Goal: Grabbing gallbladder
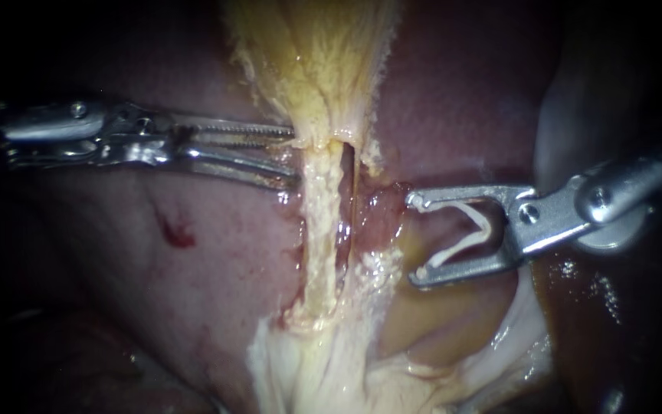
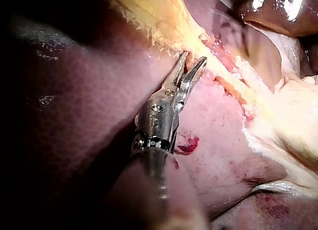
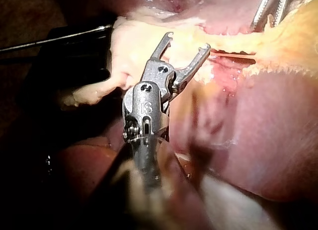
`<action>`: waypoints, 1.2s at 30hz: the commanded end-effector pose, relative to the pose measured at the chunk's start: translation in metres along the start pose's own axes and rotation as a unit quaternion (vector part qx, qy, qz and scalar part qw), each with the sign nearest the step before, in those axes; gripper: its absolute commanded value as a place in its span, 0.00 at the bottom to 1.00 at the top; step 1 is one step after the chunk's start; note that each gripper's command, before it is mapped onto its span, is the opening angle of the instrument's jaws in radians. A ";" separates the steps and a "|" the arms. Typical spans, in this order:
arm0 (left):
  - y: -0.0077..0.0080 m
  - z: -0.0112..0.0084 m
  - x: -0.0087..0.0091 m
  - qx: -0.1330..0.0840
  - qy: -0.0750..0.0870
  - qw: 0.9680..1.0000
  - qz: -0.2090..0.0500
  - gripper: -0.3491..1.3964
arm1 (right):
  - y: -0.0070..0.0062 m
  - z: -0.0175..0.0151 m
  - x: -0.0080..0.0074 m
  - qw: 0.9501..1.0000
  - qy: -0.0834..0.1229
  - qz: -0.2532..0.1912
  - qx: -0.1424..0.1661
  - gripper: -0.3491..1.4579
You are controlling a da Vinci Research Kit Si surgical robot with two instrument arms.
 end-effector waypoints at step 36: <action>-0.0005 -0.0113 -0.0086 0.026 -0.004 0.996 -0.087 0.00 | -0.0001 -0.0003 -0.0001 1.000 0.000 0.000 0.001 0.46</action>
